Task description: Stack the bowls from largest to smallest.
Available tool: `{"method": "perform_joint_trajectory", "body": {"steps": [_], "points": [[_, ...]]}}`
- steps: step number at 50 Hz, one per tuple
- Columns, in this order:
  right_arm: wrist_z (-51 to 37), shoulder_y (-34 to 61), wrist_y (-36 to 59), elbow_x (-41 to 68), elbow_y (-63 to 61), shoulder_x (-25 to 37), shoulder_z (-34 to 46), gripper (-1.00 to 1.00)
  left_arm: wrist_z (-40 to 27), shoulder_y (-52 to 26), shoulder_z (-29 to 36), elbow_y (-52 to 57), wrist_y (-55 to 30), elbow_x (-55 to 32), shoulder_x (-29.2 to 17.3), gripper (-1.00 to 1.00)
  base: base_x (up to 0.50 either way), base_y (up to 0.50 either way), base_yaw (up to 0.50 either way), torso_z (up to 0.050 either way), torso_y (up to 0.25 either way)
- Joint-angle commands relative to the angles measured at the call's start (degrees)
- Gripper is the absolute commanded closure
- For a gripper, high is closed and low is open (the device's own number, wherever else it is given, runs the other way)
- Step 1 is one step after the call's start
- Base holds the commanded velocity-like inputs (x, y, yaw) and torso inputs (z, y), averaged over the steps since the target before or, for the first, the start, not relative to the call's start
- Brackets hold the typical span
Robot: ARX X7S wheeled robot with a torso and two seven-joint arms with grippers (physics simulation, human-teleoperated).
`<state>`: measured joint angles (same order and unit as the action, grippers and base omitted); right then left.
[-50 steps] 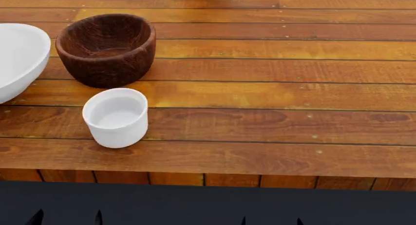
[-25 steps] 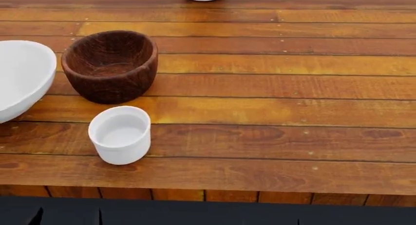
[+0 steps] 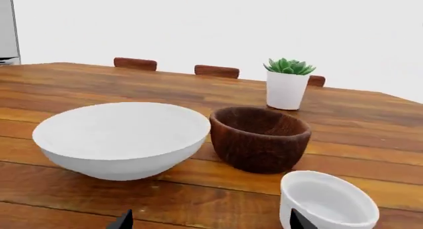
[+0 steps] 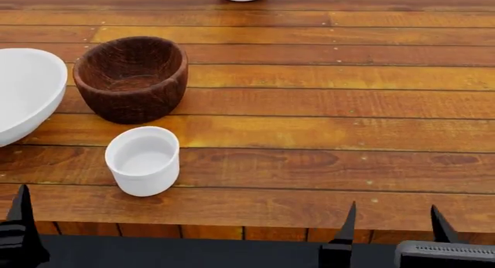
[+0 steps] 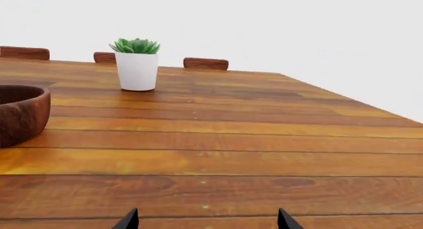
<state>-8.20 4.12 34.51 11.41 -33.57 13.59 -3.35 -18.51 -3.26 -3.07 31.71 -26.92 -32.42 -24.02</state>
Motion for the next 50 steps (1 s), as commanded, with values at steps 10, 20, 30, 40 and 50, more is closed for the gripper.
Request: {"method": "perform_joint_trajectory", "body": {"steps": [10,20,30,40,50], "points": [[0.08,2.45,23.73,5.98,-21.99,7.0,-10.44,-1.0,-10.86,-3.23,-8.41,18.94,-16.0,-24.99,-21.94,-1.0,0.0,0.0,0.0,0.0,0.0],[-0.79,2.81,25.12,5.69,-24.56,8.97,-9.13,-1.0,-11.04,-3.02,-8.52,17.46,-16.65,-24.83,-22.75,-1.0,0.25,0.25,0.0,0.0,0.0],[-2.75,3.22,26.28,8.46,-26.34,10.49,-9.94,-1.0,-11.18,-0.74,-11.94,17.91,-16.71,-26.91,-24.33,-1.0,0.37,0.33,0.0,0.0,0.0],[-9.5,2.53,23.71,17.27,-26.23,14.47,-10.17,-1.0,-11.32,0.09,-13.95,17.43,-16.67,-27.74,-25.24,-1.0,0.09,0.34,0.0,0.0,0.0],[-17.63,2.18,21.14,25.7,-25.54,20.21,-8.5,-1.0,-11.47,0.94,-15.25,17.72,-16.8,-28.81,-25.92,-1.0,0.0,0.34,0.0,0.0,0.0]]}}
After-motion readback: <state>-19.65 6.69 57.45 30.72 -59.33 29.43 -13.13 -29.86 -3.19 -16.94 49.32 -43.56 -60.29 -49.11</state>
